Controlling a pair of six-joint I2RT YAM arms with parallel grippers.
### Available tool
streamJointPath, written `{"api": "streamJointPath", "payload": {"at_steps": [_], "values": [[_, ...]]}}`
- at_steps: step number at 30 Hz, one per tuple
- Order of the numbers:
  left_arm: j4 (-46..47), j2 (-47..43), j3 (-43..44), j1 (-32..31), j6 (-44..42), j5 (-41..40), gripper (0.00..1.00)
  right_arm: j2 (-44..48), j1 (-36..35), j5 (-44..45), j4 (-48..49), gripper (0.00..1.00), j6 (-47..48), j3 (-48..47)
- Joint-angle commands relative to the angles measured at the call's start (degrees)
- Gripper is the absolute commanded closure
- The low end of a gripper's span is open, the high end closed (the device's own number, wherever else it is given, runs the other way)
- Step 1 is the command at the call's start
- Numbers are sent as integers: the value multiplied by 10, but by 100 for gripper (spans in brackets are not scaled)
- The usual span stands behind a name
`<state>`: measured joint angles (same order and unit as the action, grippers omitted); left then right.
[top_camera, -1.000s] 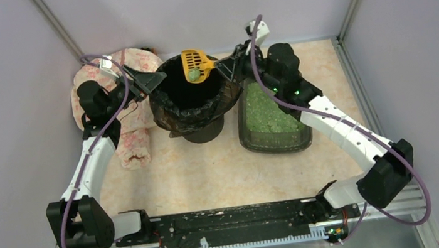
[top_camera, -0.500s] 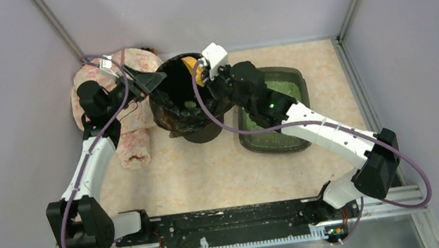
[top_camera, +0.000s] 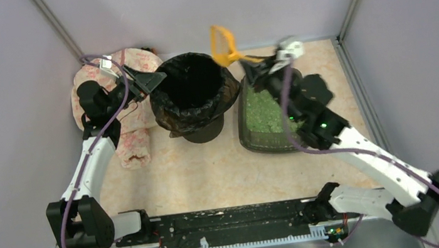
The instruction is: Clean the litter box
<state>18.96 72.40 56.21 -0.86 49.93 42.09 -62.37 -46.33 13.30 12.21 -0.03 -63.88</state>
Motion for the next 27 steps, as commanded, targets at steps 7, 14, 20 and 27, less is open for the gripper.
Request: {"api": "streamJointPath", "payload": {"at_steps": [7,14,20,27], "values": [[-16,1,-13,1,-1,12,1,161,278,-20,-162,100,-206,41],[-19,4,-10,1,-6,12,2,143,340,-79,-241,100,-238,88],[-19,-8,-7,5,-6,15,2,69,408,-212,-270,100,-263,84],[34,9,-26,29,-44,-8,2,-14,416,-241,-240,100,-252,60]]}}
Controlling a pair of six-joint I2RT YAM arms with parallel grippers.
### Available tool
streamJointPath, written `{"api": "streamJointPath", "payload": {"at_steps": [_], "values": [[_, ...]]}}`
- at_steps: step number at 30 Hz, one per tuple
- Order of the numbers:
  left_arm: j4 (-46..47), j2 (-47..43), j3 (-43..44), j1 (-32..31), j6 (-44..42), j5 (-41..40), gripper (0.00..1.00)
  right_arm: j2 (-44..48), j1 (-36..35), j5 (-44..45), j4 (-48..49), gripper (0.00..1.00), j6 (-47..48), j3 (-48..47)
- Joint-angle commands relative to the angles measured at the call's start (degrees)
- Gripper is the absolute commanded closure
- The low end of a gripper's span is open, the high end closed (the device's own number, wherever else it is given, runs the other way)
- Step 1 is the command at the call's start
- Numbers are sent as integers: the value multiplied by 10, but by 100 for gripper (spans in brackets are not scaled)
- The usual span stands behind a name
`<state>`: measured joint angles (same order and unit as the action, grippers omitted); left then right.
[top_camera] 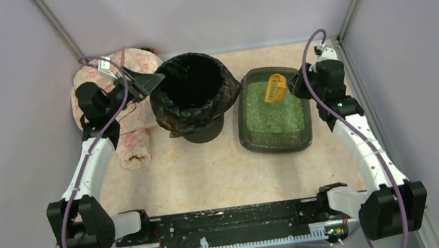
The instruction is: Clean the litter box
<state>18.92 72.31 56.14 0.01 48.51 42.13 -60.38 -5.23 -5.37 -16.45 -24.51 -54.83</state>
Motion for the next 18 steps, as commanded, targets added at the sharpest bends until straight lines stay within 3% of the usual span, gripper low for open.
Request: {"api": "streamJointPath", "payload": {"at_steps": [1,4,9,12,15,18], "values": [[69,20,-35,22,-33,-9,2,-42,5,-68,60,100,-15,-22],[113,70,-23,22,-62,-3,1,-50,4,-90,106,100,-30,11],[203,176,19,16,-90,-24,1,-8,5,-53,178,100,-27,71],[244,229,56,5,-70,-28,2,-5,5,-16,134,100,-27,55],[229,245,92,-18,-55,-33,2,11,5,21,93,100,-54,40],[115,216,137,-68,-151,-122,1,25,5,40,54,100,-65,11]]}}
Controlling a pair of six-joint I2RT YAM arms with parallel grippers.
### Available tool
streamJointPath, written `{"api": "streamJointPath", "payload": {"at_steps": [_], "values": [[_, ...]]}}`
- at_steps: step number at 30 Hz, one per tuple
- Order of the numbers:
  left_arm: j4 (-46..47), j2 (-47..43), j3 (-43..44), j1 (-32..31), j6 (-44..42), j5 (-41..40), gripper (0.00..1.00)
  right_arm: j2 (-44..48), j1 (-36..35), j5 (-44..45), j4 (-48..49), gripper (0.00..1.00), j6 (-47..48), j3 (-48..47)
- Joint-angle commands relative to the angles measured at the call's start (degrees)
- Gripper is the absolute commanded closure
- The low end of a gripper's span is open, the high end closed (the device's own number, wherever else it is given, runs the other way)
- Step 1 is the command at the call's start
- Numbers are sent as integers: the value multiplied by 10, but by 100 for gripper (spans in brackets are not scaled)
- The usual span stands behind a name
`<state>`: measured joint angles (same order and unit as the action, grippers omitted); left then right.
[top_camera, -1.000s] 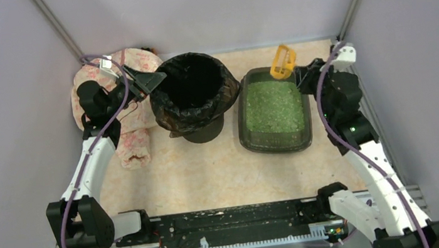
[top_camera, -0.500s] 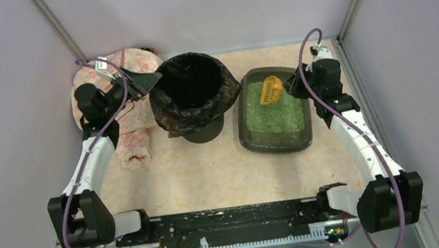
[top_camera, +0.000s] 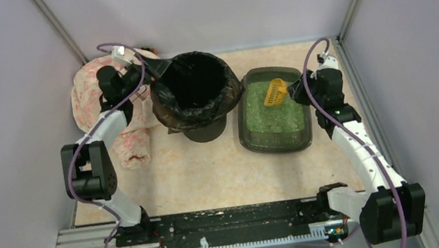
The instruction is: Clean the litter box
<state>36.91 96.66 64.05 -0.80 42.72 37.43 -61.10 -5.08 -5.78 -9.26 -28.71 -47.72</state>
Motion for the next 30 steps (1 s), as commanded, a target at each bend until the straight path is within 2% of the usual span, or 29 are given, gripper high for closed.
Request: {"api": "streamJointPath", "payload": {"at_steps": [1,3,7,14,17,20,23,26,30], "values": [[-110,-29,84,-75,-131,-99,1,33,3,54,-35,100,-22,-70],[-155,-21,123,-88,-152,-115,1,35,3,72,-51,100,-13,-80],[-175,-10,156,-89,-131,-147,1,26,3,83,-107,100,20,-111],[-209,-41,144,-88,-183,-188,1,37,3,70,-182,100,30,-101],[-215,-40,168,-88,-185,-197,1,52,3,69,-219,100,32,-100],[-211,-16,206,-88,-165,-201,1,67,3,73,-254,100,33,-97],[-176,20,234,-88,-109,-176,3,69,3,69,-287,100,36,-90],[-125,46,237,-91,-50,-146,5,75,3,48,-279,100,35,-65],[-113,43,229,-104,-49,-151,4,69,3,23,-252,100,31,-37]]}}
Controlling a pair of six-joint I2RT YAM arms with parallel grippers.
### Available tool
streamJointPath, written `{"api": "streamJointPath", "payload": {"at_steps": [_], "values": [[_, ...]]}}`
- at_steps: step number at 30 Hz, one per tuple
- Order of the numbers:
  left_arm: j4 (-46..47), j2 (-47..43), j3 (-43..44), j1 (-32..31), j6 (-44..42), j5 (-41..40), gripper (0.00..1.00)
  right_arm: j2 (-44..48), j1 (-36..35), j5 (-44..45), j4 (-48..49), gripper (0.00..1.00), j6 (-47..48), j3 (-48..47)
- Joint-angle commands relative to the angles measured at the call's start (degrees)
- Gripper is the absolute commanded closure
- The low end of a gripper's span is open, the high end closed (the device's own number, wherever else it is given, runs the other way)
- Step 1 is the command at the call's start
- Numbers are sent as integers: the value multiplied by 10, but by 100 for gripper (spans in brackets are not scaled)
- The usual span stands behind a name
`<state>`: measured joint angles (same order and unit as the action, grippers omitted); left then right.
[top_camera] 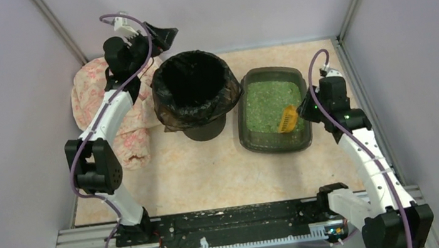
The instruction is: Clean the litter box
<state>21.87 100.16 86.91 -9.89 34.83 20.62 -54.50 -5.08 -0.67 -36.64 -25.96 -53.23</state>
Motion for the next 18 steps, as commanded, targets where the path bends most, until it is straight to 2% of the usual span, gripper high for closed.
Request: {"api": "streamJointPath", "payload": {"at_steps": [1,18], "values": [[36,7,-1,-14,31,21,4,-1,3,-37,37,100,3,25],[18,-6,0,-14,30,55,3,-160,3,-86,241,100,-2,23]]}}
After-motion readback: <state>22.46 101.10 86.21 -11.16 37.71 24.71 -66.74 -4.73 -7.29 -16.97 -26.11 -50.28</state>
